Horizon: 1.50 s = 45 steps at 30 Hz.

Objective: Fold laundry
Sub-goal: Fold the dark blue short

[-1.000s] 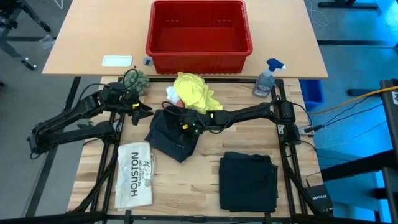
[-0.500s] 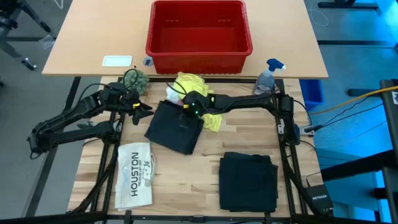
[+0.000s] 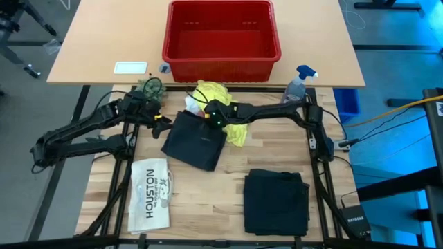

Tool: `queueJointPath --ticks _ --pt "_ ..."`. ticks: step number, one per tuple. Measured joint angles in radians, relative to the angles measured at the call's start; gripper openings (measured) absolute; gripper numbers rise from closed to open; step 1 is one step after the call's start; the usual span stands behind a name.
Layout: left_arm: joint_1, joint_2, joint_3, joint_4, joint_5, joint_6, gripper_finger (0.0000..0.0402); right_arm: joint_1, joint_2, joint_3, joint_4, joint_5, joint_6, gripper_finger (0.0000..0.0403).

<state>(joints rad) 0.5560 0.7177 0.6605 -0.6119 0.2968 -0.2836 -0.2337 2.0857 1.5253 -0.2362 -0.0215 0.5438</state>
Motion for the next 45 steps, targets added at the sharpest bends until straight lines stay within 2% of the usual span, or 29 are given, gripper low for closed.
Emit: queueJointPath --ticks 6,10,15,20,25,28,32,38,39,42,45 --pt "0.000 0.035 0.000 0.009 0.000 0.005 0.0172 -0.025 0.000 0.007 0.005 -0.015 0.002 0.0205" --pt "0.000 0.082 0.000 0.036 -0.001 0.051 0.0172 -0.025 0.000 0.006 0.024 0.006 -0.001 0.0266" --pt "0.000 0.171 0.000 0.095 -0.002 0.079 0.0172 -0.024 0.000 0.020 0.050 0.013 0.000 0.0303" --pt "0.000 0.273 0.000 0.170 -0.002 0.095 0.0172 -0.029 -0.002 0.063 0.035 0.009 -0.023 0.0306" --pt "0.000 0.380 0.000 0.184 -0.002 0.148 0.0172 -0.017 -0.017 0.124 -0.026 -0.025 -0.039 0.0287" --pt "0.001 0.440 0.000 0.190 -0.005 0.186 0.0172 0.013 -0.019 0.138 -0.084 -0.023 -0.040 0.0250" --pt "0.011 0.509 0.000 0.243 -0.011 0.210 0.0172 0.056 -0.008 0.137 -0.153 0.002 -0.040 0.0168" --pt "0.043 0.602 0.000 0.310 -0.011 0.226 0.0172 0.078 0.025 0.130 -0.225 0.034 -0.024 0.0024" --pt "0.051 0.613 0.000 0.313 -0.011 0.234 0.0172 0.077 0.036 0.130 -0.221 0.033 -0.018 0.0012" --pt "0.079 0.628 0.000 0.301 -0.004 0.232 0.0172 0.057 0.075 0.131 -0.233 -0.002 0.028 0.0017" --pt "0.103 0.586 0.000 0.272 0.074 0.208 0.0172 0.033 0.102 0.130 -0.223 -0.084 0.063 0.0027"
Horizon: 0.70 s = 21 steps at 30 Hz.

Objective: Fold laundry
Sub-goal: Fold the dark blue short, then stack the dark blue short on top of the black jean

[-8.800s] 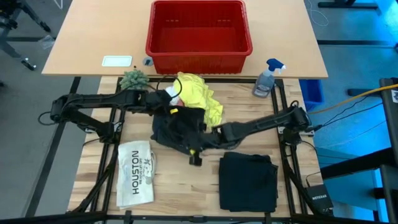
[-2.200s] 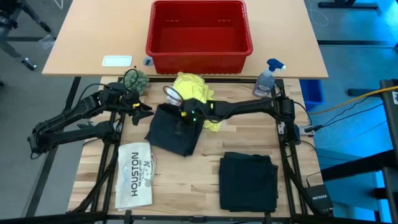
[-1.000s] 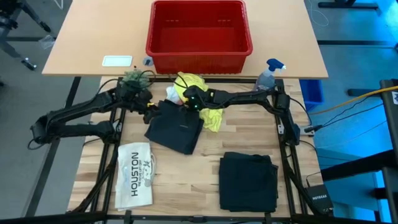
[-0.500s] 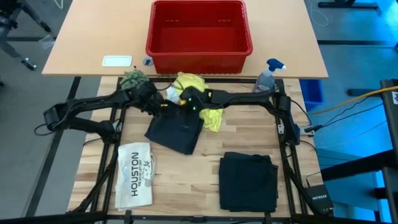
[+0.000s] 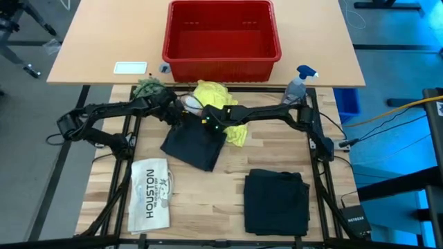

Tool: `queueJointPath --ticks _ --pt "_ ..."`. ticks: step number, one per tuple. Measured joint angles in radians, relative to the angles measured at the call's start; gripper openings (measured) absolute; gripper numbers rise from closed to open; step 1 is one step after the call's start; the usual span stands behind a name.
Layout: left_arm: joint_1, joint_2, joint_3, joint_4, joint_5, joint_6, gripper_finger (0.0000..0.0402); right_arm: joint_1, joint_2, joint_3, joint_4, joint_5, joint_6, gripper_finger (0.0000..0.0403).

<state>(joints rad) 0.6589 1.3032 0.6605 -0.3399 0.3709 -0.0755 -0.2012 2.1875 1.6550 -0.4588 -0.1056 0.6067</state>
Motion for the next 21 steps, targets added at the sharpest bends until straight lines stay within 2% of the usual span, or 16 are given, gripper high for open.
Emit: queueJointPath --ticks 5,9,14,17,21 --pt "0.012 -0.156 0.000 -0.026 0.018 -0.052 0.0172 0.006 -0.017 0.000 0.079 -0.035 -0.027 0.0047" --pt "0.021 -0.285 0.001 -0.022 0.013 -0.056 0.0172 0.005 -0.042 0.000 0.110 -0.051 -0.004 0.0089" --pt "0.025 -0.392 0.001 -0.029 0.011 -0.023 0.0172 0.004 -0.066 0.000 0.132 0.076 0.021 0.0153" --pt "0.025 -0.426 0.001 -0.073 0.011 -0.018 0.0172 0.011 -0.067 0.000 0.218 0.088 0.037 0.0180" --pt "0.025 -0.459 0.001 -0.140 0.011 -0.024 0.0172 0.025 -0.068 0.000 0.314 0.089 0.049 0.0194"
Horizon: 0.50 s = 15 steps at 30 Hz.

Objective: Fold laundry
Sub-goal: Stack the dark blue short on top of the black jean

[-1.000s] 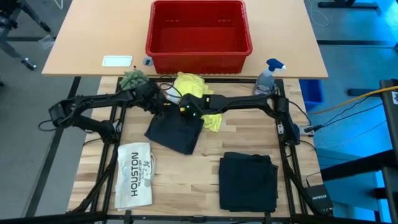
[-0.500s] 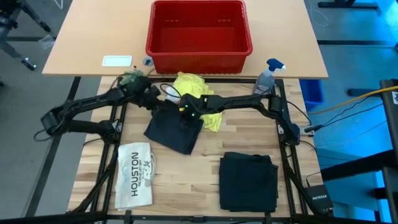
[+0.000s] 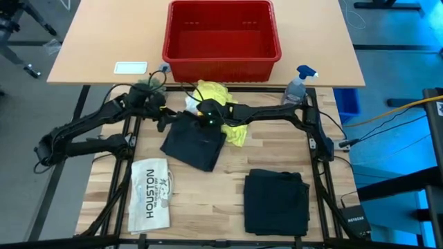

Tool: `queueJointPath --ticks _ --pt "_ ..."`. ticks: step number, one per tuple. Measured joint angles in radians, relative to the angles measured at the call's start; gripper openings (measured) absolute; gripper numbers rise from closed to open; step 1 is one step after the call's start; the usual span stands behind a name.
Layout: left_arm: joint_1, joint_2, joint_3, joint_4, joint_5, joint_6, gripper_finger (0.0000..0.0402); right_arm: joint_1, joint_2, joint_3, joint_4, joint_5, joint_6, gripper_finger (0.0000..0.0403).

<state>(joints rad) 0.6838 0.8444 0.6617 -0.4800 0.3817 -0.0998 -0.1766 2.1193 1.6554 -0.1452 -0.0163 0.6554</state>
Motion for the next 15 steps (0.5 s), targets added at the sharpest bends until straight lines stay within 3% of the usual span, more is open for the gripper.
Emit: queueJointPath --ticks 15 --pt "-0.002 -0.026 0.000 -0.056 0.000 0.019 0.0172 0.021 0.000 0.000 0.032 0.031 0.055 0.0195"
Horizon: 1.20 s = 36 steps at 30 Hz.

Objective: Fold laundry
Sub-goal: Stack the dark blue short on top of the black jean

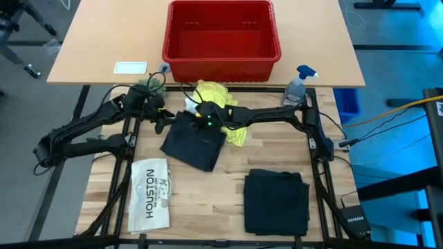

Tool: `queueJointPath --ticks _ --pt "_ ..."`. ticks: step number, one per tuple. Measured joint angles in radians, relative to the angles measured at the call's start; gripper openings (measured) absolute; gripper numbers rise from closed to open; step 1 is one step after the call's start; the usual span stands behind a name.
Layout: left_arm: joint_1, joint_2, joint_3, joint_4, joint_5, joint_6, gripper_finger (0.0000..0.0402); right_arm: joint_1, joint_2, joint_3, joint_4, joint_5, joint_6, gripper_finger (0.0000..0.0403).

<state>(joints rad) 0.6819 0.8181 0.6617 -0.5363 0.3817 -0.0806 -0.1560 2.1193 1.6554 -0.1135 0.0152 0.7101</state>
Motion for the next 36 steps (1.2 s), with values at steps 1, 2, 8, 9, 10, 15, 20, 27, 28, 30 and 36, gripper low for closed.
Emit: queueJointPath --ticks 1,2,8,9,10,15,20,27,28,30,36 --pt "0.000 0.000 0.000 -0.001 0.000 0.000 0.0172 0.000 0.000 0.000 0.000 -0.006 0.000 0.0195" --pt "0.000 0.000 0.000 -0.002 0.000 -0.001 0.0172 0.000 0.000 0.000 0.000 -0.009 0.001 0.0195" --pt "0.000 0.000 0.000 -0.007 0.000 -0.002 0.0172 0.000 0.000 0.000 0.000 -0.026 0.018 0.0195" --pt "0.000 0.000 0.000 -0.007 0.000 -0.002 0.0172 0.000 0.000 0.000 0.000 -0.026 0.018 0.0195" --pt "0.000 0.000 0.000 -0.007 0.000 -0.002 0.0172 0.000 0.000 0.000 0.000 -0.027 0.018 0.0195" --pt "0.000 0.000 0.000 -0.007 0.000 -0.002 0.0172 0.000 0.000 0.000 0.000 -0.034 0.019 0.0195" --pt "0.000 0.000 0.000 -0.006 0.000 -0.002 0.0172 0.000 0.000 0.000 0.000 -0.060 0.022 0.0195" --pt "0.000 0.000 0.000 -0.006 0.000 -0.027 0.0172 0.000 0.000 0.000 0.024 -0.089 0.077 0.0195" --pt "0.000 0.000 0.000 -0.006 0.000 -0.027 0.0172 0.000 0.000 0.000 0.041 -0.103 0.087 0.0195" --pt "0.000 0.000 0.000 -0.006 0.006 -0.028 0.0172 0.006 -0.001 0.000 0.076 -0.125 0.106 0.0195" --pt "0.000 0.000 0.000 -0.006 0.110 -0.021 0.0172 0.014 -0.002 0.000 0.174 -0.140 0.152 0.0195"
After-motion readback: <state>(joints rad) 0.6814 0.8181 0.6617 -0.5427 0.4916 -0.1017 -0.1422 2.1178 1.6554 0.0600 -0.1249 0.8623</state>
